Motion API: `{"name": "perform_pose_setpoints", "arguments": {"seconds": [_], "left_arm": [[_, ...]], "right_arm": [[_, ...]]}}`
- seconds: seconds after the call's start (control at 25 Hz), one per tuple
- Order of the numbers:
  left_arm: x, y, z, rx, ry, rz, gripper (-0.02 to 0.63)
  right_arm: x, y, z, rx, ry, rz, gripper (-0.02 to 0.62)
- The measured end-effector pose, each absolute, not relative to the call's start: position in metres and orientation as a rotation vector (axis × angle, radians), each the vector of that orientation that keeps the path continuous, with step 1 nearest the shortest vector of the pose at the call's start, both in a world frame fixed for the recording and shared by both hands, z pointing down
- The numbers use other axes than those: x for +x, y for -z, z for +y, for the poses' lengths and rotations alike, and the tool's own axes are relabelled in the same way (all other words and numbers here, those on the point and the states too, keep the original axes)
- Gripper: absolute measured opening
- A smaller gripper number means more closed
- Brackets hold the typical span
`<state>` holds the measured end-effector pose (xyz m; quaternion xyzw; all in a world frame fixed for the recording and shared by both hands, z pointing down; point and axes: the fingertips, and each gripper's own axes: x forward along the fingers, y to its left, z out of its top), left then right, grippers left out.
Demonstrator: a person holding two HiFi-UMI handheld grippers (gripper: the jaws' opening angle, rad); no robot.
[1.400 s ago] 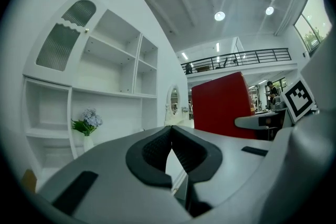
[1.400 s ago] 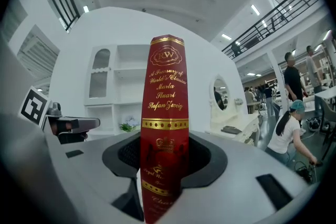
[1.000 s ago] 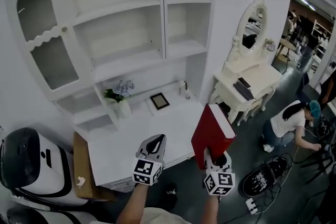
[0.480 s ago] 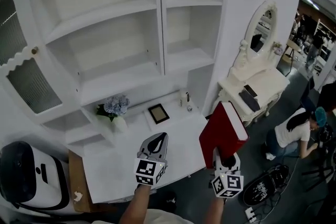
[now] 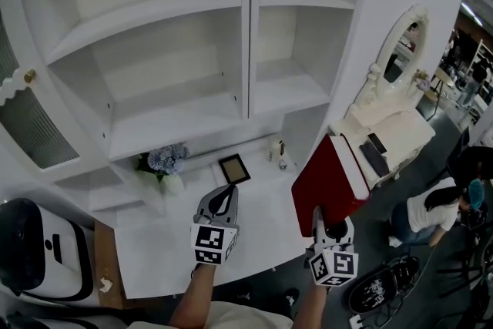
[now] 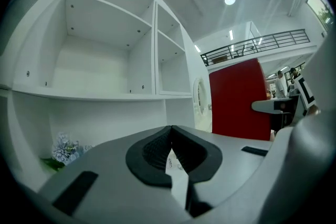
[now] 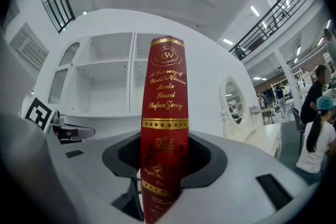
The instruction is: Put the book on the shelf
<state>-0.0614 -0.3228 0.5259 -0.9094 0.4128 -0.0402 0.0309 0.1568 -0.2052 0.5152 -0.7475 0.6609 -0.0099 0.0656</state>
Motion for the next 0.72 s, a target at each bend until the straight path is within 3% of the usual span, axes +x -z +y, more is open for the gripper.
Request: {"name": "perform_pose_setpoints", "arguments": {"seconds": [0.36, 0.72], "left_arm": [[-0.017, -0.543, -0.357, -2.818, 0.176, 1.373, 0.015], [0.039, -0.508, -0.385, -2.718, 0.242, 1.52, 0.015]], "right_arm": [[0.179, -0.504, -0.282, -2.089, 0.002, 2.242, 0.207], [0.207, -0.461, -0.318, -1.983, -0.17, 2.482, 0.207]]}}
